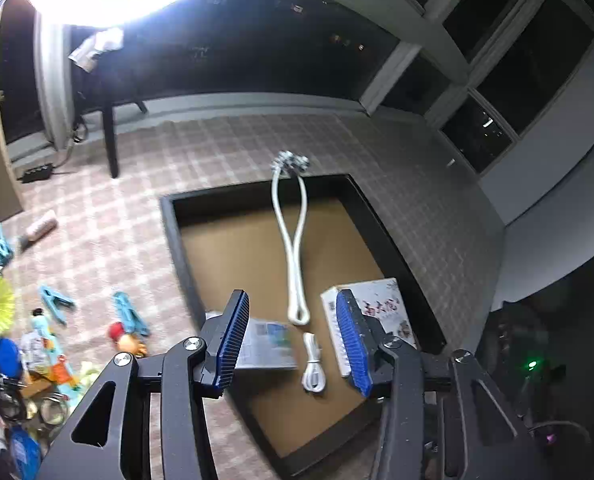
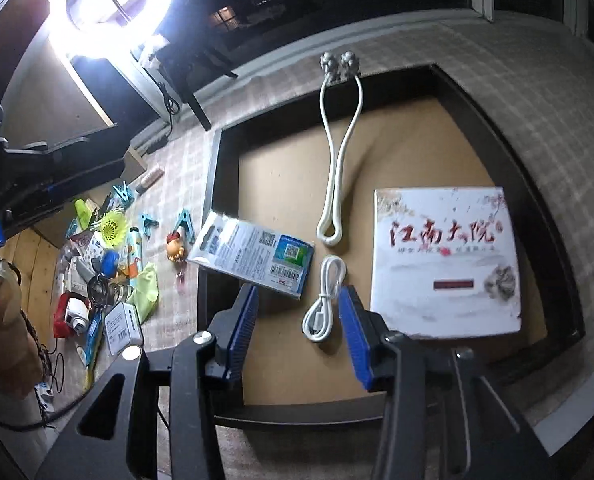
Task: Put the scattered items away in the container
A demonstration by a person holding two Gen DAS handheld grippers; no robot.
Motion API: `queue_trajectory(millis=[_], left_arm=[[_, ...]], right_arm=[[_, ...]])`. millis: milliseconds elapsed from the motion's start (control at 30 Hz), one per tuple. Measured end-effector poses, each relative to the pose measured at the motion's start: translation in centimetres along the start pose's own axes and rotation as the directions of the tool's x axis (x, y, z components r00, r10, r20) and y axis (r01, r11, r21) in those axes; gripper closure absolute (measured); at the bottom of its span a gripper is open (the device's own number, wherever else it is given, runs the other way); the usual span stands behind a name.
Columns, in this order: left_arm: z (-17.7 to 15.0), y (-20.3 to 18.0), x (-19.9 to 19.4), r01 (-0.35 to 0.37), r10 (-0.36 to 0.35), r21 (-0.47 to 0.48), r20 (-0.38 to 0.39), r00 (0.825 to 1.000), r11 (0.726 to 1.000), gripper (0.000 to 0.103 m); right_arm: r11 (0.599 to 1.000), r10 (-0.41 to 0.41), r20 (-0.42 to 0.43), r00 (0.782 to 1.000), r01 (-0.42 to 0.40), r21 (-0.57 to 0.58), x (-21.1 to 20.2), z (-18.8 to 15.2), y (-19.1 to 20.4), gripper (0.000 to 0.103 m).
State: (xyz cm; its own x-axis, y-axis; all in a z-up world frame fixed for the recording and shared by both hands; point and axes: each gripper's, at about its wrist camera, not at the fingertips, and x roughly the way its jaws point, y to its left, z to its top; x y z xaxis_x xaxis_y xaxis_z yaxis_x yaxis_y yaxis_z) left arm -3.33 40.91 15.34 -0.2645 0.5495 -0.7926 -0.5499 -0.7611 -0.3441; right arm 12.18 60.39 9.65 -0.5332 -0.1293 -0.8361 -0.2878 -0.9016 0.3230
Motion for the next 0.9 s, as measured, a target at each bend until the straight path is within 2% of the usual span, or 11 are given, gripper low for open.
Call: queue_trajectory(millis=[133, 267, 367, 533, 633, 700, 800, 833, 867, 900], left_arm=[[-0.1, 2.7, -2.2, -0.070, 0.070, -0.008, 0.033, 0.997, 0.998, 0.061], [-1.5, 6.6, -5.2, -0.163, 0.165, -0.039, 0.056, 0.985, 0.986, 0.061], [-3.1, 9.9, -7.9, -0.251, 0.255, -0.064, 0.067, 0.965, 0.966, 0.061], [-6.3, 14.4, -11.4, -0.350, 0.358, -0.124, 0.056, 0.932, 0.929, 0.061], [-8.9, 16.8, -11.9, -0.380, 0.386, -0.183, -0.001, 0.922, 0.907, 0.059], [-10.9, 17.9, -11.1, -0.381, 0.378, -0.222, -0.057, 0.924, 0.898, 0.059], [-13.3, 18.1, -9.0, -0.377, 0.355, -0.261, -0.130, 0.926, 0.889, 0.053], [-13.9, 18.1, -8.3, -0.376, 0.346, -0.269, -0.152, 0.926, 0.887, 0.048], [-14.6, 17.8, -7.3, -0.384, 0.344, -0.277, -0.183, 0.921, 0.881, 0.043], [-15.0, 17.6, -6.7, -0.393, 0.348, -0.284, -0.197, 0.917, 0.874, 0.043]], right_arm=[[0.998, 0.017, 0.012, 1.000, -0.016, -0.057, 0.1, 0.4, 1.5, 0.061], [0.992, 0.041, -0.004, 0.999, -0.041, -0.121, 0.9, 0.7, 3.3, 0.061], [0.984, 0.054, -0.019, 0.998, -0.057, -0.168, 1.6, 0.8, 4.9, 0.061], [0.963, 0.073, -0.050, 0.996, -0.083, -0.255, 3.1, 1.3, 8.3, 0.061], [0.951, 0.091, -0.085, 0.992, -0.112, -0.290, 4.3, 1.6, 10.3, 0.061], [0.943, 0.099, -0.122, 0.988, -0.133, -0.307, 5.4, 2.0, 11.6, 0.061], [0.926, 0.091, -0.161, 0.983, -0.143, -0.350, 7.0, 2.5, 13.9, 0.061], [0.920, 0.086, -0.172, 0.981, -0.145, -0.365, 7.5, 2.7, 14.6, 0.061], [0.914, 0.077, -0.186, 0.979, -0.144, -0.379, 8.1, 2.9, 15.3, 0.061], [0.910, 0.068, -0.202, 0.977, -0.144, -0.388, 8.7, 3.0, 16.0, 0.061]])
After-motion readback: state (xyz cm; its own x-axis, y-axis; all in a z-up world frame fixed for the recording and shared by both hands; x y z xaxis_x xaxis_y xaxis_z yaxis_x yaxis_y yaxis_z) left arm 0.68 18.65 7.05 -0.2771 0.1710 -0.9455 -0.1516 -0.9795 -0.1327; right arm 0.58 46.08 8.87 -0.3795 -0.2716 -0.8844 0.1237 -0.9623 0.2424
